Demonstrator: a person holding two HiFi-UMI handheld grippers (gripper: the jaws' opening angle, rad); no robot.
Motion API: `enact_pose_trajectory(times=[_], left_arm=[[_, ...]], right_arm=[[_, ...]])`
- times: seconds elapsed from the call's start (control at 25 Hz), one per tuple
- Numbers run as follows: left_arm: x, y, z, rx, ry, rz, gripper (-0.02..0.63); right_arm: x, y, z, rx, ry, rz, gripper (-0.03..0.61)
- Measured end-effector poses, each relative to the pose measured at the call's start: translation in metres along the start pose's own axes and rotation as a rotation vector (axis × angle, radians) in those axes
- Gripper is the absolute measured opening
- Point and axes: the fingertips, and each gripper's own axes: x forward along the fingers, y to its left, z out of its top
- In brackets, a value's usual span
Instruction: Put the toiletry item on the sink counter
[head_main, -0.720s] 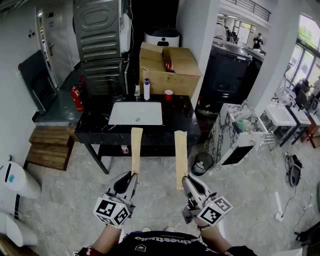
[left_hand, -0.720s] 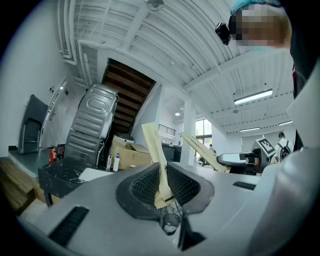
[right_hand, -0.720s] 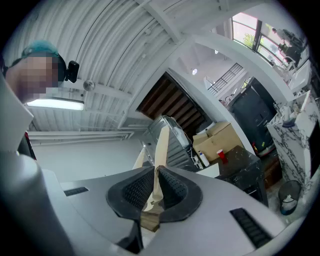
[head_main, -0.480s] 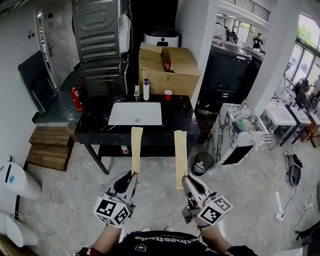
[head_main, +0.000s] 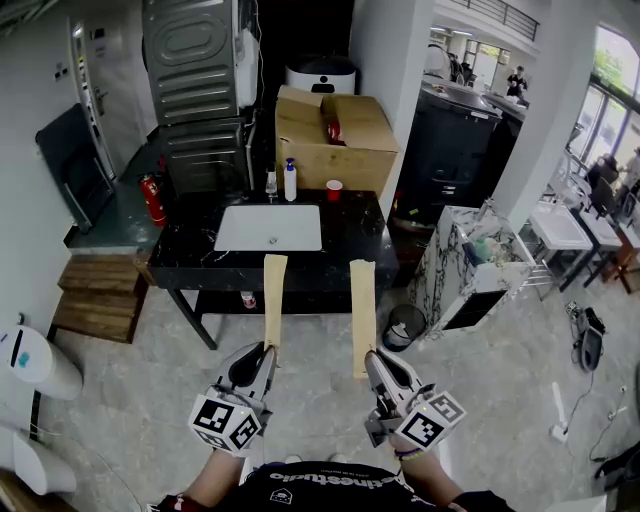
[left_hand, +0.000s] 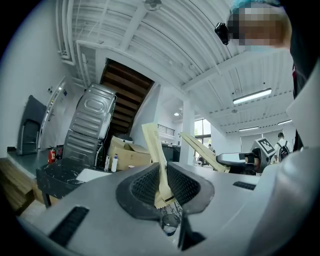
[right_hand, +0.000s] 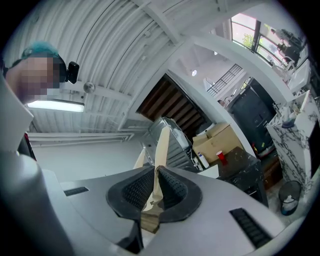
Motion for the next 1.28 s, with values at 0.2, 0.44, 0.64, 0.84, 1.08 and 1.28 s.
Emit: enact_pose_trajectory(times=[0.2,0.44,0.64,0.84,1.08,1.28], left_arm=[[0.003,-0.005,-0.002,0.001,0.004,0.003,0.058],[0.007,-0.017,-0.005,0.003,0.008,0.005,0.058],[0.014,-0.025,-0.006,0.002,0.009,0.018,0.058],[0.022,-0.035,-0.007,-0.004,0.008,0.04,0.058],[0.032,-0.052,-0.007,0.018,-0.004,0.066,0.058],[0.045,-0.055,-0.01,0.023,0.006,0.084,0.058]], right_arm=[[-0.005,-0.004,0.004,0.016,-0.004,0.006,0.055],[-0.011,-0.012,0.006,0.026,-0.006,0.012,0.056],[-0.017,-0.023,0.008,0.02,0.006,0.015,0.057],[-0.024,-0.035,0.015,0.035,0.009,0.032,0.057],[-0.038,-0.057,0.021,0.046,0.01,0.047,0.057],[-0.041,-0.073,0.019,0.067,0.017,0.046,0.057]])
